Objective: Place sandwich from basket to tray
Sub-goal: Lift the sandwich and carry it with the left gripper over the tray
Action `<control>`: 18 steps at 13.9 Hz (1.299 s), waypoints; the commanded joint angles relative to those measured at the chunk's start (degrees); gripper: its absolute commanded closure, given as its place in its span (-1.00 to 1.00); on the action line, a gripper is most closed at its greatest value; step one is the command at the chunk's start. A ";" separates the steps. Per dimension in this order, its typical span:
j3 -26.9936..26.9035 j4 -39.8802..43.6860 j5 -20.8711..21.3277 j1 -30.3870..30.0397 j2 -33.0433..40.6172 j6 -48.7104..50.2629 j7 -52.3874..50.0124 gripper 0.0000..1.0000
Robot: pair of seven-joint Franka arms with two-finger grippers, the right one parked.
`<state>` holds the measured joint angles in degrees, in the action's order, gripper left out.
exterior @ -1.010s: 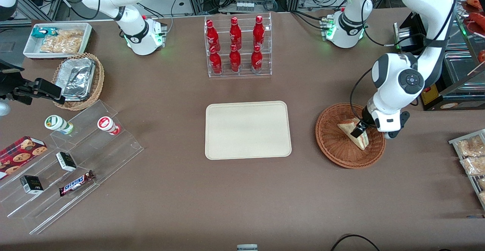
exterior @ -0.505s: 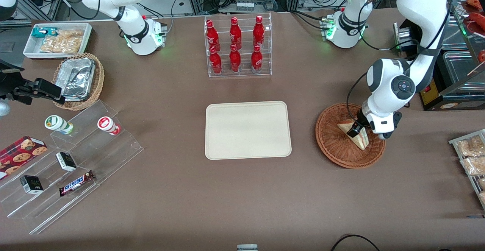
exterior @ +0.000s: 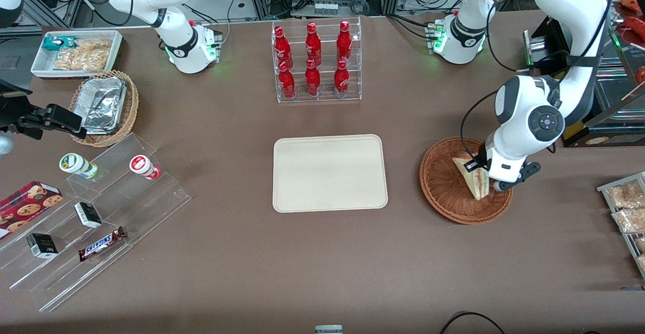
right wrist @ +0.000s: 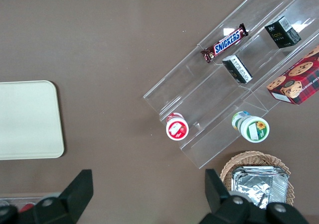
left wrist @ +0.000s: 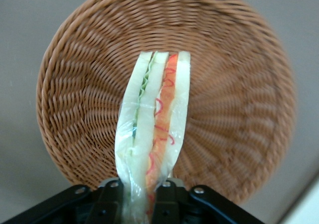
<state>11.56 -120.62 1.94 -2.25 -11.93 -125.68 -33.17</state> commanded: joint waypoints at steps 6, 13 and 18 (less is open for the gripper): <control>-0.13 16.43 0.34 15.15 -8.88 8.07 1.11 0.77; -0.39 30.25 0.78 30.01 -19.87 9.76 -11.11 0.79; -0.31 38.86 0.52 36.17 -28.22 8.97 -16.31 0.82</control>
<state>11.92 -87.81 1.95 31.83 -35.80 -118.19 -47.71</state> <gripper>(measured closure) 0.855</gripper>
